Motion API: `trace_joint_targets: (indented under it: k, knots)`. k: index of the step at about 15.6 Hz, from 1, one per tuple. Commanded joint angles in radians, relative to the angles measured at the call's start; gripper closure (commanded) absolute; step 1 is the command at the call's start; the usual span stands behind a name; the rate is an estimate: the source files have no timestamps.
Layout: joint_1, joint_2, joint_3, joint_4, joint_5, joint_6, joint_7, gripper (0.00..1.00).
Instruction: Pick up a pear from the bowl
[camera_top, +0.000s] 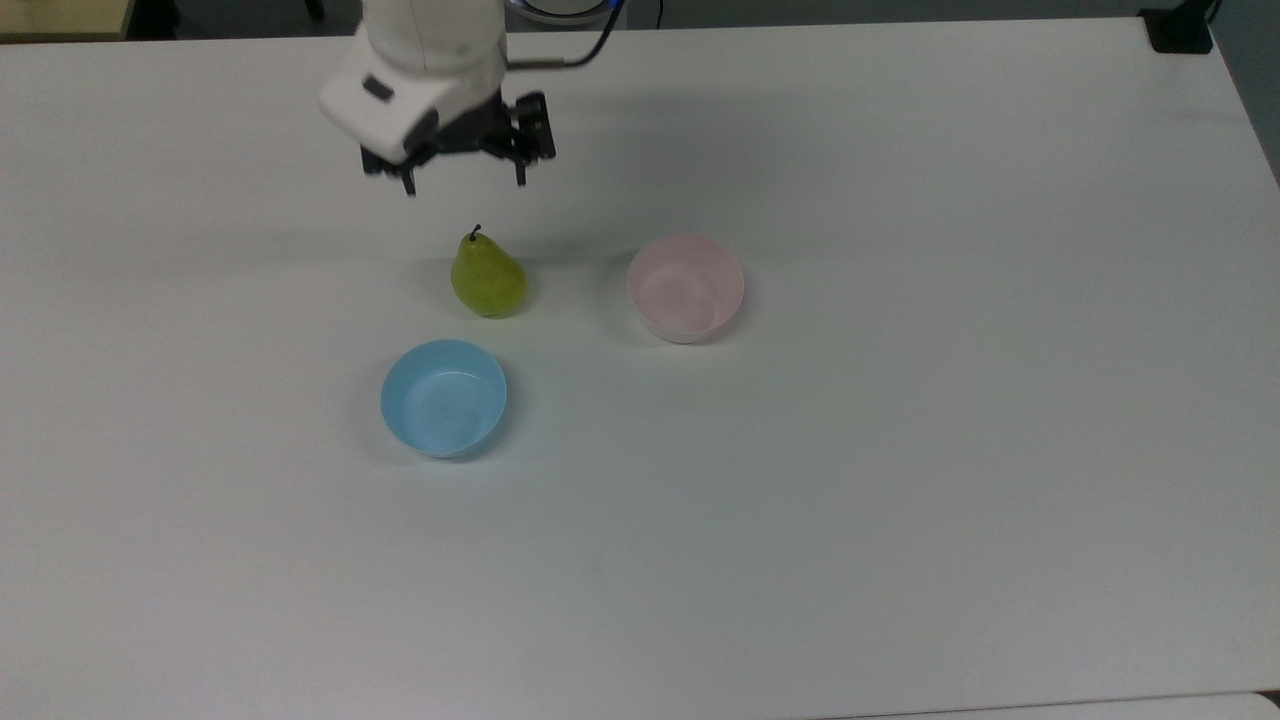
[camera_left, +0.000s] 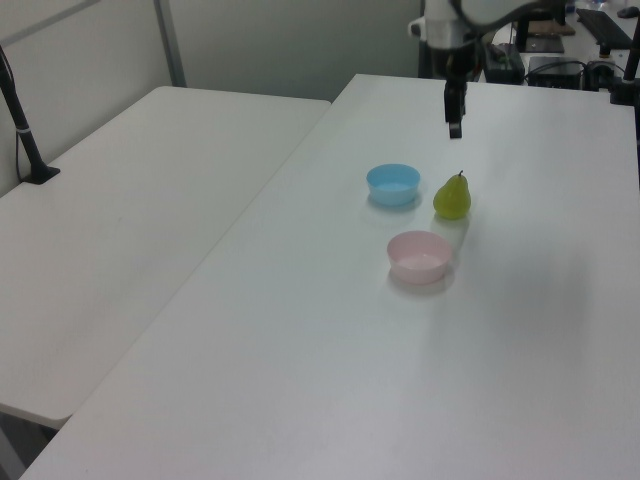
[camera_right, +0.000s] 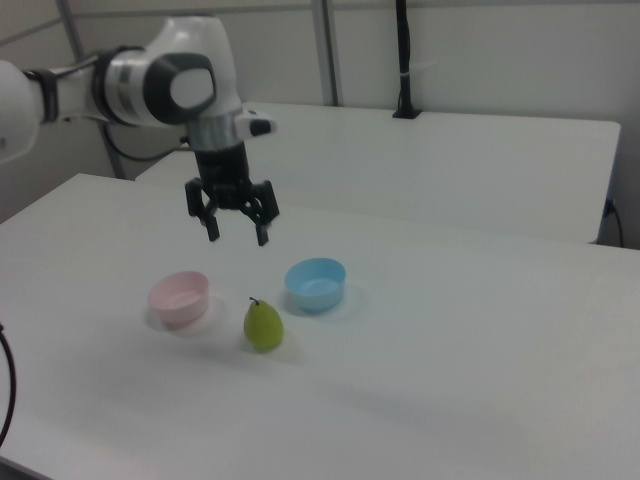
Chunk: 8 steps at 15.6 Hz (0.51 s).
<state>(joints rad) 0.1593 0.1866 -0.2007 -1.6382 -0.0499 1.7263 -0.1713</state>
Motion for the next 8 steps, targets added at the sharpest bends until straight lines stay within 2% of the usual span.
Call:
trace_joint_targets:
  k: [1,3,8]
  knots:
    - [-0.053,-0.098,0.058,-0.037,0.010,-0.031,0.170,0.00]
    - [-0.101,-0.113,0.099,-0.038,0.010,-0.036,0.170,0.00]
    - [-0.113,-0.121,0.101,-0.034,0.009,-0.062,0.170,0.00]
